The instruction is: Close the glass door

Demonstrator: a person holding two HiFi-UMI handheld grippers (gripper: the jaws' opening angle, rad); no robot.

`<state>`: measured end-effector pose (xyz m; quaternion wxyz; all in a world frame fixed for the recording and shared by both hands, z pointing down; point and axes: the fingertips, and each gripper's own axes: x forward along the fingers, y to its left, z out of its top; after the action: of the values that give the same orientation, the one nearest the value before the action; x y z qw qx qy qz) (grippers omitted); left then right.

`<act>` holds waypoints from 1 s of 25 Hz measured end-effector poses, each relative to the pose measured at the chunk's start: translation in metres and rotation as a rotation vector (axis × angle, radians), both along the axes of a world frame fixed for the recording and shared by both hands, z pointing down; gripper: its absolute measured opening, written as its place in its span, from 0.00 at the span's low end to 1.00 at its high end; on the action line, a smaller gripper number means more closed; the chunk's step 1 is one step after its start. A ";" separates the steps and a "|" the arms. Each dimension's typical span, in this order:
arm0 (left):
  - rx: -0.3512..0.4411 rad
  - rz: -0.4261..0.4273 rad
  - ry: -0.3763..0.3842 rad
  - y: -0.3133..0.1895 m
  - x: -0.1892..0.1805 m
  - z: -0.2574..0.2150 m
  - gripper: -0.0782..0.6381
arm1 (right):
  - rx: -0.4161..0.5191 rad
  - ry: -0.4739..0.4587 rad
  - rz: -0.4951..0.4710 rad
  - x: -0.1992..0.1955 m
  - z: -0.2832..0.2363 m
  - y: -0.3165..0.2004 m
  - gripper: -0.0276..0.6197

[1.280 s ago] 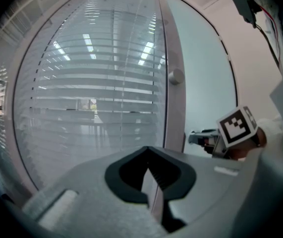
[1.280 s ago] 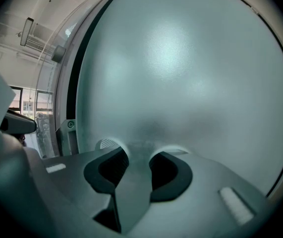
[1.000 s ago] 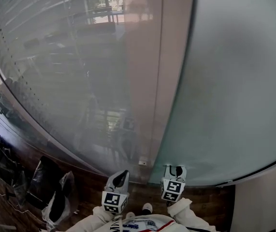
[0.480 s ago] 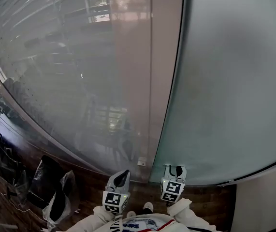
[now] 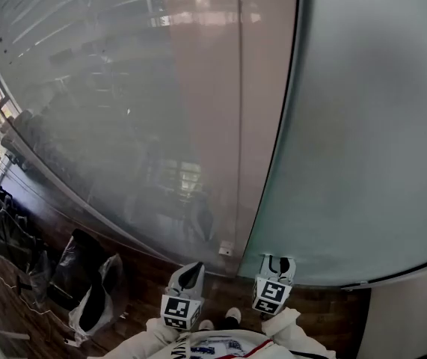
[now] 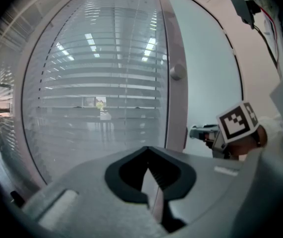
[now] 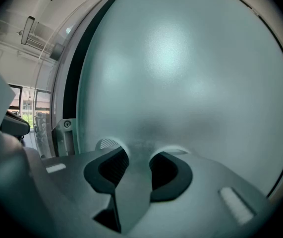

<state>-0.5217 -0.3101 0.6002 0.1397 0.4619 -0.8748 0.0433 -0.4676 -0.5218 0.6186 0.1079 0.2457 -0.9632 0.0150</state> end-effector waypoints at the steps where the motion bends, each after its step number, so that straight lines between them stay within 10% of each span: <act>1: -0.004 -0.001 -0.003 0.001 0.003 -0.004 0.11 | 0.008 -0.004 0.004 0.001 -0.004 -0.003 0.23; 20: 0.025 0.058 -0.037 0.091 0.033 -0.021 0.11 | 0.013 -0.002 -0.017 -0.005 0.010 -0.005 0.25; 25: 0.025 0.034 -0.011 0.141 0.048 -0.009 0.11 | -0.042 -0.003 0.040 0.044 0.011 0.006 0.30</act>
<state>-0.4741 -0.1691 0.5916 0.1284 0.4781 -0.8681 0.0371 -0.4232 -0.5157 0.6292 0.1113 0.2624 -0.9578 0.0376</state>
